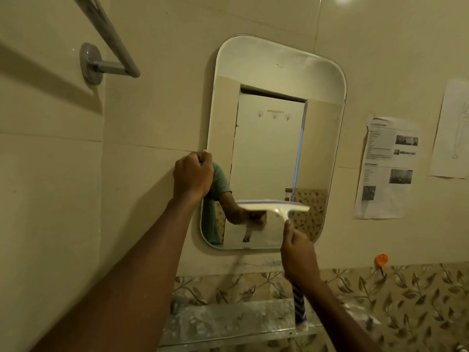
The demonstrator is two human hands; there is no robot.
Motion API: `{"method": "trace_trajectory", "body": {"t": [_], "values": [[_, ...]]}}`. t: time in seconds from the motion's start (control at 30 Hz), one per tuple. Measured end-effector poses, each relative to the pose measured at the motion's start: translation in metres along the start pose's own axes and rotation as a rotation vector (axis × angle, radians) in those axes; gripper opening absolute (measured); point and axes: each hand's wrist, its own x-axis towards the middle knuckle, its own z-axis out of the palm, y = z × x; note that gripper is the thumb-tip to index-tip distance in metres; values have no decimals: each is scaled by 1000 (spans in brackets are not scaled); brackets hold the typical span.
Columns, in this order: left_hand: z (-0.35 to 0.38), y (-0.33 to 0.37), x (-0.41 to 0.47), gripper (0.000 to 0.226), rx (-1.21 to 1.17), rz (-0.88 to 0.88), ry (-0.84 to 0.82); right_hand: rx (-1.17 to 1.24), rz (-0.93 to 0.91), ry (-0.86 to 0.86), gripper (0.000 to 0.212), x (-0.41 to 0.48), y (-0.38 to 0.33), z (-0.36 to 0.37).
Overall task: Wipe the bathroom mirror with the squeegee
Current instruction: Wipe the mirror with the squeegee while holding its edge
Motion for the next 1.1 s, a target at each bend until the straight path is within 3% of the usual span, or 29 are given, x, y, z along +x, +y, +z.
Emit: {"method": "trace_trajectory", "body": {"t": [0.17, 0.4, 0.7, 0.97, 1.1], "values": [[0, -4, -6, 38, 3, 7, -8, -17, 64, -65, 57, -32, 9, 0], [3, -13, -13, 37, 14, 0, -11, 79, -128, 78, 58, 45, -43, -30], [3, -11, -16, 35, 24, 5, 3, 73, 136, -20, 59, -60, 37, 27], [3, -11, -16, 38, 22, 4, 6, 126, -61, 97, 61, 24, -9, -12], [3, -13, -16, 36, 25, 13, 4, 97, 43, 33, 57, -30, 27, 17]]}}
